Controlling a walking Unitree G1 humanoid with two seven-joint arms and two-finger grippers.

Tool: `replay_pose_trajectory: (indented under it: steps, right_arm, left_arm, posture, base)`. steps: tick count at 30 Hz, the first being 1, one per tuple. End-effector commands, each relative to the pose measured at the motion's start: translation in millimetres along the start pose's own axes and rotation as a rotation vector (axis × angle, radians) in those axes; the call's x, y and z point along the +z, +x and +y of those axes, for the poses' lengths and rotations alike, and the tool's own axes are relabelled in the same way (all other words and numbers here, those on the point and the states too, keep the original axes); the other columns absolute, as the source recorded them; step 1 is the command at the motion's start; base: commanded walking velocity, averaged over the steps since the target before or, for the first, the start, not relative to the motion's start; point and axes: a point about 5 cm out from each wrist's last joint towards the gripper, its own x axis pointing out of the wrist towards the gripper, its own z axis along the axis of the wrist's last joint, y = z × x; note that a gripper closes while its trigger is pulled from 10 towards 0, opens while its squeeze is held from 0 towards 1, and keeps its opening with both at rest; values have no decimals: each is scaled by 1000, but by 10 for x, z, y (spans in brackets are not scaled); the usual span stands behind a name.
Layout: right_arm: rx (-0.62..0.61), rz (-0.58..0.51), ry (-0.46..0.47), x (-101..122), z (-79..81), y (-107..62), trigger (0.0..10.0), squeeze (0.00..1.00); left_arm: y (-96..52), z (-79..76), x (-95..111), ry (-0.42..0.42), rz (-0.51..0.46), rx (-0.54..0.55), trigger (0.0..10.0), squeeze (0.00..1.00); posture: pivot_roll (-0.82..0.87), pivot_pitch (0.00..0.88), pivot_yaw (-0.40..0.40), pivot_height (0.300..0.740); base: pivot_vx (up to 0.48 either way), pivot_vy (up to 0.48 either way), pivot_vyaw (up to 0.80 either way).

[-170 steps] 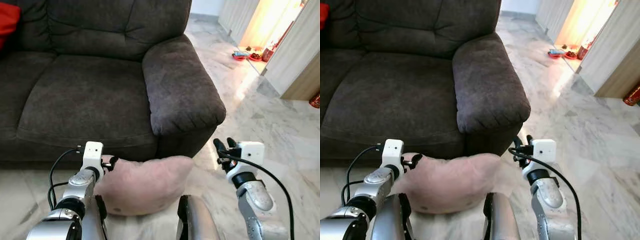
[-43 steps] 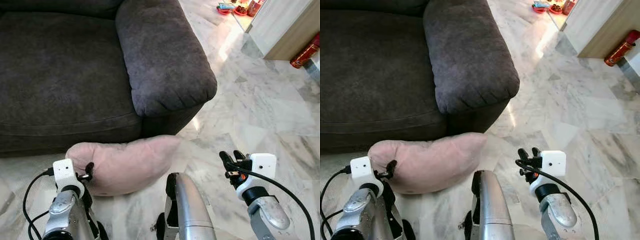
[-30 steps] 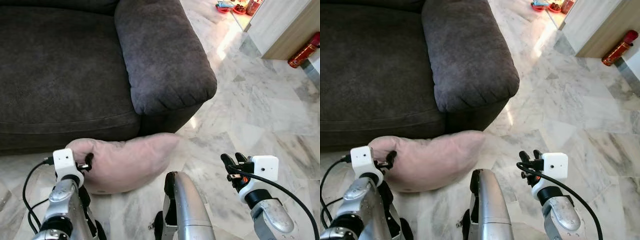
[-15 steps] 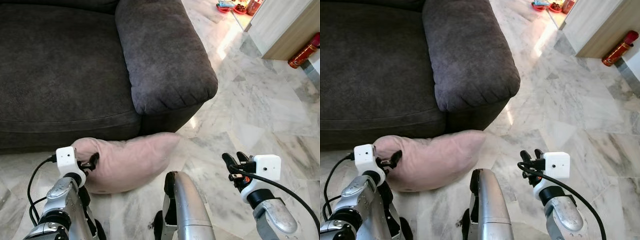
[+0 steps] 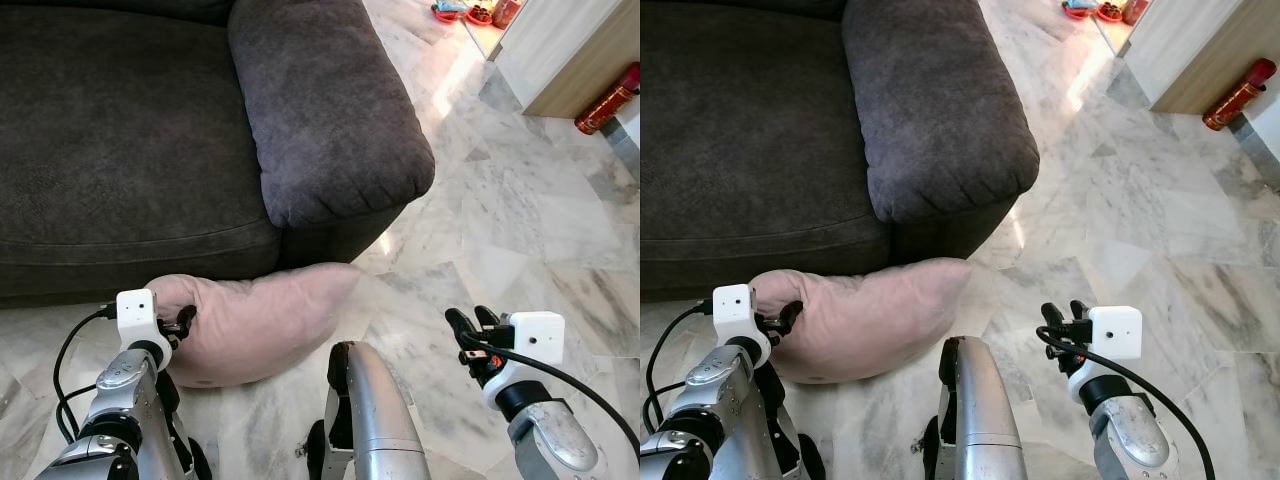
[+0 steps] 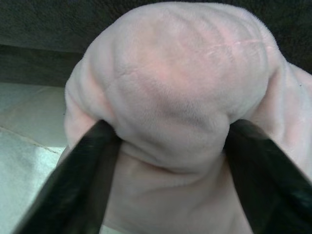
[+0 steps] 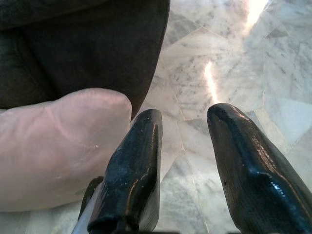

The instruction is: Move the pillow to the sofa from floor

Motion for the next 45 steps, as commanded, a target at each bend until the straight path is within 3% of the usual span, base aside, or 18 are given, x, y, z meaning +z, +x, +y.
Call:
replay_pose_trajectory:
  steps: [1, 34, 45]
  right_arm:
    - [-31, 6, -8, 17, -83, -60, 10000, 0]
    - [-32, 25, 3, -39, -38, -51, 10000, 0]
    - [-28, 17, 16, -58, 6, 27, 10000, 0]
  left_arm:
    - [-21, -67, -133, 3, 51, -18, 0, 0]
    - [-44, -72, -145, -6, 21, -22, 0, 0]
    - [-44, -117, -35, 5, -79, -25, 0, 0]
  posture:
    - [-210, 281, -271, 498]
    - [-200, 283, -259, 498]
    - [-175, 258, -242, 498]
  base:
    - [0, 0, 0]
    - [0, 0, 0]
    - [0, 0, 0]
